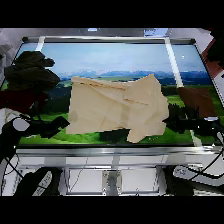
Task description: Fold the shirts.
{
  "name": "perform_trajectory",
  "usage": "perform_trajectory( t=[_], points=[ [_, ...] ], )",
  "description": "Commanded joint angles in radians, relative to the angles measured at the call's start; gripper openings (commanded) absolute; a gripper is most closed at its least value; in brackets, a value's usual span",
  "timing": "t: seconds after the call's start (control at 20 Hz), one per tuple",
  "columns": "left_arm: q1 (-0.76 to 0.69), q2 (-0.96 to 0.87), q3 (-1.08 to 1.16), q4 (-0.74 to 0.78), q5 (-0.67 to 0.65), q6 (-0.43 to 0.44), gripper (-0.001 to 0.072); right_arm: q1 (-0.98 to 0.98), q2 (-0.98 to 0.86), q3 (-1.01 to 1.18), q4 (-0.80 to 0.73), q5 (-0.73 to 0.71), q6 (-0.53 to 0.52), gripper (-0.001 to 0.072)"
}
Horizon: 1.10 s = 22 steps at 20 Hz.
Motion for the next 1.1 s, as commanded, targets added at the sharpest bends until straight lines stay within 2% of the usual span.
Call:
perform_trajectory(
  t=[0.0,0.05,0.1,0.15,0.25,0.5,0.55,0.75,0.9,0.95,1.0,1.05],
  points=[
    [0.000,0.001,0.000,-0.001,-0.015,0.008,0.0695,0.108,-0.027,-0.004,0.020,-0.079,-0.004,0.0377],
    [0.000,0.001,0.000,-0.001,-0.030,0.008,0.0695,0.131,-0.027,-0.003,0.032,-0.101,-0.004,0.0307],
    [0.000,0.001,0.000,0.000,-0.042,0.008,0.0695,0.138,-0.027,0.002,0.050,-0.108,-0.005,0.0111],
    [0.000,0.001,0.000,0.000,-0.040,0.008,0.0695,0.135,-0.027,0.010,0.080,-0.100,-0.016,0.0041],
    [0.000,0.001,-0.002,-0.001,-0.018,-0.013,0.0695,0.135,-0.024,0.040,0.092,-0.058,-0.050,0.0033],
    [0.000,-0.008,-0.112,-0.010,0.068,-0.216,0.0694,0.134,-0.014,0.112,0.091,0.068,-0.057,0.0034],
    [0.000,-0.017,-0.135,-0.024,0.090,-0.235,0.0694,0.134,-0.008,0.119,0.091,0.085,-0.058,0.0033],
    [0.000,-0.089,-0.164,-0.190,0.230,-0.227,0.0694,0.134,0.005,0.122,0.090,0.127,-0.060,0.0033],
    [0.000,-0.146,-0.164,-0.240,0.312,-0.227,0.0690,0.134,0.005,0.122,0.091,0.156,-0.083,0.0033],
    [0.000,-0.170,-0.164,-0.241,0.311,-0.226,0.0658,0.134,0.005,0.122,0.091,0.156,-0.084,0.0033],
    [-0.001,-0.190,-0.164,-0.241,0.310,-0.212,0.0594,0.134,0.005,0.122,0.091,0.154,-0.084,0.0033],
    [-0.002,-0.206,-0.164,-0.243,0.312,-0.200,0.0574,0.134,0.005,0.122,0.091,0.154,-0.084,0.0033]
  ],
)
